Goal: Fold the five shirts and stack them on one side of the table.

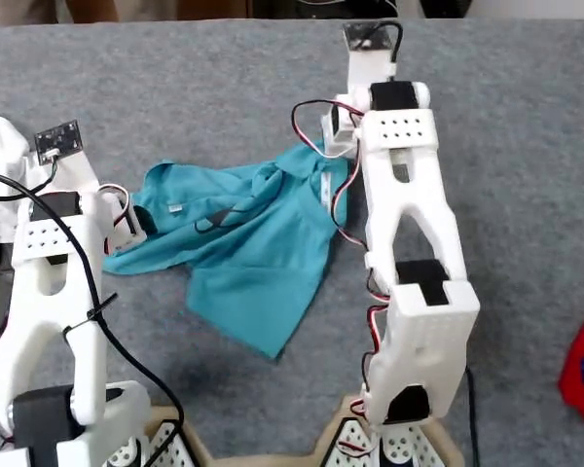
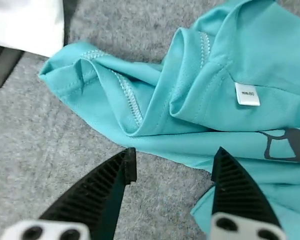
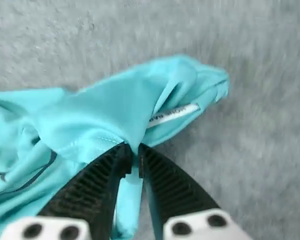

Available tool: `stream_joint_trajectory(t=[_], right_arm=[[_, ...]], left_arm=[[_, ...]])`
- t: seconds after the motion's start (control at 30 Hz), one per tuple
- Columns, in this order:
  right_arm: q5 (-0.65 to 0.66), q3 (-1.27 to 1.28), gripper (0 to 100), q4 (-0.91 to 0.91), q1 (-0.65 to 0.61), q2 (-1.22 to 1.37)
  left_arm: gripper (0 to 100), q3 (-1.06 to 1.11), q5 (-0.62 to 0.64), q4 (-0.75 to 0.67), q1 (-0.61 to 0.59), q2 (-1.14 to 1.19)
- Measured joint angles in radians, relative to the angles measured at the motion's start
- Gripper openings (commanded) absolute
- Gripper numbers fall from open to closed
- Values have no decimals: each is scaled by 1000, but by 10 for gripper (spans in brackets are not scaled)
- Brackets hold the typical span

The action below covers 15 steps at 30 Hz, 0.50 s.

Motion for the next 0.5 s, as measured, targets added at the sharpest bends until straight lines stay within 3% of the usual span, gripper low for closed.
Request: stream_joint_trajectory(t=[0.27, 0.5], right_arm=[[141, -12, 333, -86, 0, 181], [176, -12, 267, -135, 28, 195]], left_arm=[[253, -97, 2, -106, 0, 32], [250, -345, 2, -175, 0, 318]])
